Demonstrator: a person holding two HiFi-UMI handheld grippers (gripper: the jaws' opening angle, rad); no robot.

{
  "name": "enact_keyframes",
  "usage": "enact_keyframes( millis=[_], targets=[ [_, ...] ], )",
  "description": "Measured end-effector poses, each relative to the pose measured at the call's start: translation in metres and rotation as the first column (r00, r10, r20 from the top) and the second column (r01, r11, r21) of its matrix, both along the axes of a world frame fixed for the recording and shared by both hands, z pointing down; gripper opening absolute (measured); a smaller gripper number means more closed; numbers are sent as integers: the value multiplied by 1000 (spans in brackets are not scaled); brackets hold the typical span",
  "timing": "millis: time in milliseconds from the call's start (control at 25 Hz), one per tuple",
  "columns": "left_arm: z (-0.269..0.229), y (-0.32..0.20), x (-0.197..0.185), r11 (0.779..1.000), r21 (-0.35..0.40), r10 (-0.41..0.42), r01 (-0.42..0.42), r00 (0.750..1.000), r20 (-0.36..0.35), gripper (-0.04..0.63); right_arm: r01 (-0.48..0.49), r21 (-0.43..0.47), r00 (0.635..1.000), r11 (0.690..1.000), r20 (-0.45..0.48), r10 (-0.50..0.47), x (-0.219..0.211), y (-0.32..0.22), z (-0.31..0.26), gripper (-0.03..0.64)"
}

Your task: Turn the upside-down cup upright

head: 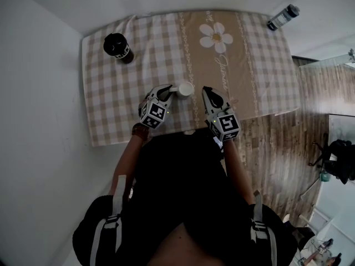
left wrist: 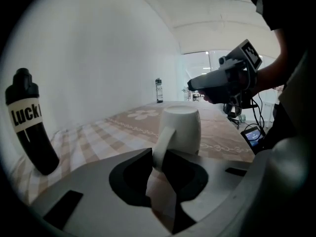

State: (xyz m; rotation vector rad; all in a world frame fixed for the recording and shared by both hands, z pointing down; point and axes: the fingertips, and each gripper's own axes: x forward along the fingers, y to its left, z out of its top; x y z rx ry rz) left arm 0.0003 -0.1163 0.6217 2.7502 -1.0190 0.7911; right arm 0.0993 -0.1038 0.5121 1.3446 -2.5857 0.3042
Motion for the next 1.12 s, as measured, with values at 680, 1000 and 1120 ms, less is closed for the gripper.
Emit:
enact_keyframes(
  millis=[680, 1000, 1120],
  targets=[
    [-19, -22, -18, 968, -29, -251, 251, 944, -215, 71, -21, 18, 999, 1000, -23, 22, -1, -5, 5, 0],
    [-23, -23, -25, 960, -60, -279, 272, 925, -260, 67, -23, 27, 1000, 999, -20, 24, -1, 3, 5, 0],
    [-39, -23, -27, 966, -34, -255, 257, 915, -314, 67, -13, 64, 1000, 998, 2, 13, -5, 3, -1, 0]
  ],
)
